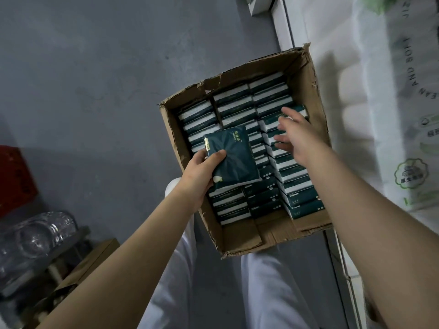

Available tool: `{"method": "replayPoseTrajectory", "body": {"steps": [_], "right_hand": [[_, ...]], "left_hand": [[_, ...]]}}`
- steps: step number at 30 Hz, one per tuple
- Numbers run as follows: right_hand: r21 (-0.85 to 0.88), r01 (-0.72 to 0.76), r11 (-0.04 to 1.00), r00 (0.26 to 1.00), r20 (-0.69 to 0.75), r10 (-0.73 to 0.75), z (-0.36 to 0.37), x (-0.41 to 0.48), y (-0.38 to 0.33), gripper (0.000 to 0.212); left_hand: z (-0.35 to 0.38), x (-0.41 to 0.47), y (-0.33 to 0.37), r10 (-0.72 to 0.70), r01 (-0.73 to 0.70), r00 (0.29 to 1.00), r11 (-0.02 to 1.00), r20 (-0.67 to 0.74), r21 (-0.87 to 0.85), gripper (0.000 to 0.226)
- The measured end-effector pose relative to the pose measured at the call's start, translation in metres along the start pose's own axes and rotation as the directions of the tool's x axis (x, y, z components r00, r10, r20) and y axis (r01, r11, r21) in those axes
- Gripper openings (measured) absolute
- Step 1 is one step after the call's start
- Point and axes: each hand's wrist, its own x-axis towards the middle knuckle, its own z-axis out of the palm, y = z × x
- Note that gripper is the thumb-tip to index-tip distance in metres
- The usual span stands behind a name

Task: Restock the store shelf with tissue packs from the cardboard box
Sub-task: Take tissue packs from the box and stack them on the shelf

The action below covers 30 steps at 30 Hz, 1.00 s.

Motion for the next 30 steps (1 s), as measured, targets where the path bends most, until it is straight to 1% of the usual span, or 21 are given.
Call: {"method": "replayPoseTrajectory", "body": {"steps": [2,3,6,9,11,13,15,18,22,23,25,26,28,30], "right_hand": [[-0.092,-0.010,0.996,1.000,0.014,0.012,0.004,0.016,0.003,0.042],[-0.130,-0.010,0.992,1.000,-0.001,0.010,0.006,0.024,0.005,0.043],[-0.192,-0.054,0.980,0.998,-0.037,0.048,0.012,0.041,0.006,0.044],[-0.282,-0.086,0.956,0.996,-0.013,0.085,0.017,0.051,0.006,0.048],[-0.337,-0.073,0.938,0.997,-0.003,0.077,0.022,0.052,0.002,0.046],[-0.362,-0.053,0.931,0.999,-0.027,0.046,0.025,0.051,-0.002,0.041],[-0.350,-0.011,0.937,0.998,-0.060,-0.011,0.024,0.042,-0.004,0.034],[-0.287,0.079,0.955,0.991,-0.078,-0.105,0.019,0.015,-0.007,0.024],[-0.169,0.117,0.979,0.984,-0.111,-0.136,0.005,-0.044,-0.016,0.012],[-0.154,0.149,0.977,0.976,-0.138,-0.171,-0.003,-0.064,-0.023,0.010],[-0.122,0.230,0.966,0.950,-0.189,-0.250,-0.016,-0.105,-0.036,0.011],[-0.091,0.259,0.961,0.938,-0.214,-0.273,-0.021,-0.127,-0.045,0.016],[-0.047,0.317,0.947,0.908,-0.272,-0.318,-0.028,-0.181,-0.068,0.028],[0.010,0.342,0.940,0.885,-0.340,-0.318,-0.029,-0.224,-0.087,0.032]], "left_hand": [[-0.005,0.004,-0.001,0.004,-0.004,1.000,1.000,-0.007,-0.014,0.035],[-0.008,0.006,-0.001,0.004,-0.005,1.000,1.000,-0.009,-0.023,0.036],[-0.013,0.012,-0.004,0.002,-0.003,1.000,0.999,-0.011,-0.038,0.036],[-0.015,0.016,-0.007,-0.009,0.009,1.000,0.999,-0.023,-0.040,0.037],[-0.014,0.017,-0.008,-0.011,0.009,1.000,0.999,-0.030,-0.053,0.037],[-0.011,0.016,-0.009,-0.004,0.002,0.999,0.999,-0.040,-0.054,0.036],[-0.007,0.012,-0.007,0.002,-0.004,0.999,0.999,-0.050,-0.039,0.036],[0.000,0.000,-0.002,0.013,-0.016,0.998,0.999,-0.061,-0.051,0.034],[0.014,-0.033,0.015,0.046,-0.053,0.997,0.993,-0.064,-0.105,0.031],[0.017,-0.048,0.024,0.065,-0.073,0.996,0.989,-0.066,-0.125,0.031],[0.023,-0.080,0.041,0.113,-0.122,0.991,0.980,-0.065,-0.159,0.032],[0.025,-0.096,0.051,0.137,-0.146,0.988,0.975,-0.065,-0.169,0.034],[0.028,-0.140,0.077,0.190,-0.197,0.980,0.960,-0.052,-0.198,0.043],[0.030,-0.174,0.098,0.220,-0.225,0.974,0.943,-0.049,-0.245,0.054]]}}
